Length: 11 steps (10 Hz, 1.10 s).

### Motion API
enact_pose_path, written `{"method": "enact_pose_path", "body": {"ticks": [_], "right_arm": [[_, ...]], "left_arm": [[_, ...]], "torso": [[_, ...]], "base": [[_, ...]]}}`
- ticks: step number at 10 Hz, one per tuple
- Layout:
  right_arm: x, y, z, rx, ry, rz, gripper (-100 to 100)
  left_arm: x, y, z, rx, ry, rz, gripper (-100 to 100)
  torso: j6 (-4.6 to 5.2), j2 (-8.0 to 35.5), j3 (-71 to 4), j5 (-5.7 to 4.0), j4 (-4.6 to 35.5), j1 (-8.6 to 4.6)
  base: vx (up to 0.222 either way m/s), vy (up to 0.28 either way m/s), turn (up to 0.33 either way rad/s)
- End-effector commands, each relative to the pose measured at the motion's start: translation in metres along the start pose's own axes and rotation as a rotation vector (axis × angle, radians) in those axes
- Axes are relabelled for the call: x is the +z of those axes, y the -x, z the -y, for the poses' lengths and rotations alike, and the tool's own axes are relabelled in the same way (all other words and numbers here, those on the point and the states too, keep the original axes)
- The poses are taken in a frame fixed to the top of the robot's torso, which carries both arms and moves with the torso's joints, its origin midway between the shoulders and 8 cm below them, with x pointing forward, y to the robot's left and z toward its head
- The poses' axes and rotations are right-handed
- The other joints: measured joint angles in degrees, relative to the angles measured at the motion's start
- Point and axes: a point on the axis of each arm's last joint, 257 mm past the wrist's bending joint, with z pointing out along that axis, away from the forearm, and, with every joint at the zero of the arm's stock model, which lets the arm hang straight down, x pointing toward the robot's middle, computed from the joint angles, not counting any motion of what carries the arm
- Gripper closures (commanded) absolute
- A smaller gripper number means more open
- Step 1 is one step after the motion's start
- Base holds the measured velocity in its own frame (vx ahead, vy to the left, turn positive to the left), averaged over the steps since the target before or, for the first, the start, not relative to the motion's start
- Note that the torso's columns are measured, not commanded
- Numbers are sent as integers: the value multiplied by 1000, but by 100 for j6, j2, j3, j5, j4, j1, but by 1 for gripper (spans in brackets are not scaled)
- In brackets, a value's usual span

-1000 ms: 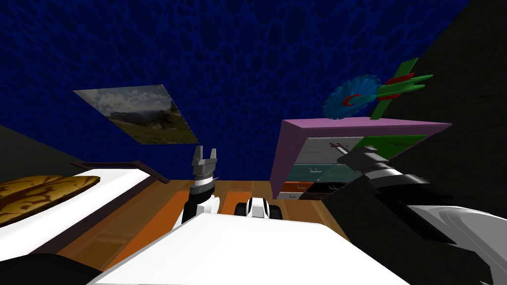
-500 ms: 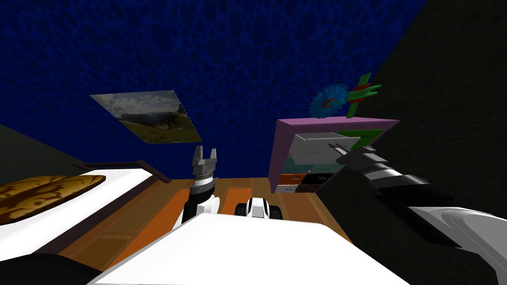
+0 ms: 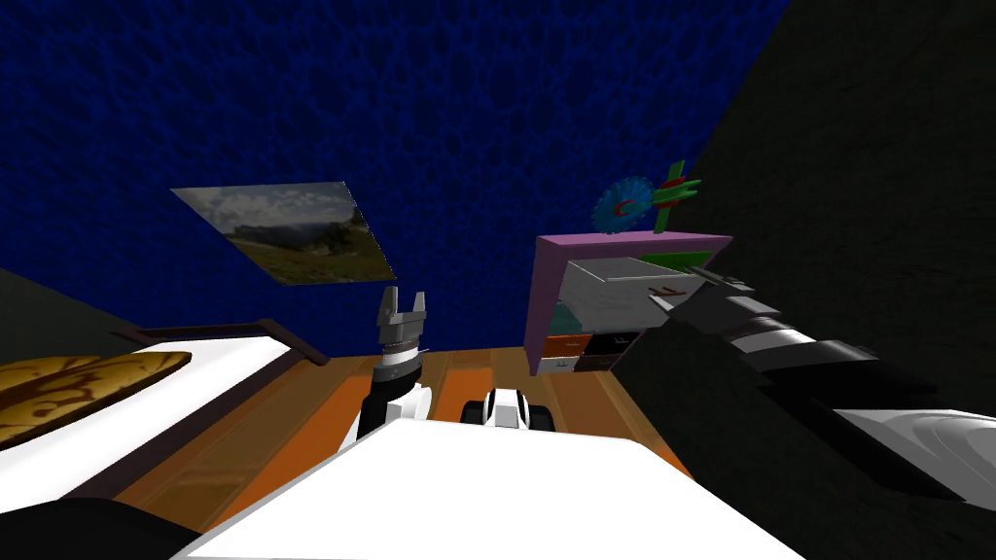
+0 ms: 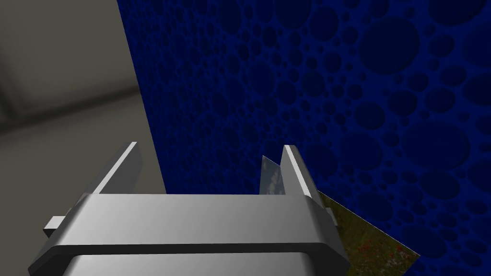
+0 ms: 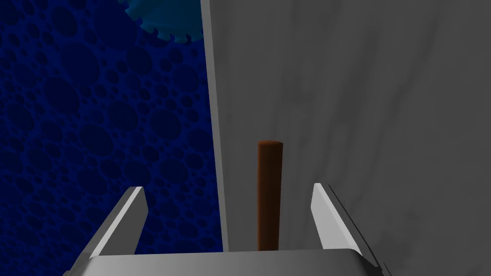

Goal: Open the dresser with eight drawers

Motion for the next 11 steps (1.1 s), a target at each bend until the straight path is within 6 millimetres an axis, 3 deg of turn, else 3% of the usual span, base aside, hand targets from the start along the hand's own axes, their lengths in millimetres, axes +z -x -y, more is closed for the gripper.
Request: {"method": "enact_pose_path", "body": {"ticks": [1,4,5,6,11], "right_arm": [[2,-1,16,5,-3,15,-100],[4,0,38,11,-2,41,-100],[2,1,30,10,6,36,-100],[2,1,30,14,8,36,0],[1,0,26,16,15,33,0]], "left_arm": [[0,0,0,0,0,0,0],[0,0,0,0,0,0,0],[0,0,0,0,0,0,0],[0,0,0,0,0,0,0],[0,0,0,0,0,0,0]], "torso": [[2,26,17,-4,6,-8],[12,68,48,-11,17,-14],[15,75,47,9,33,1],[8,81,52,6,30,3],[10,61,42,-3,18,-3]], "base": [[54,27,-48],[44,32,-75],[25,16,-22],[6,-1,0],[0,0,0]]}}
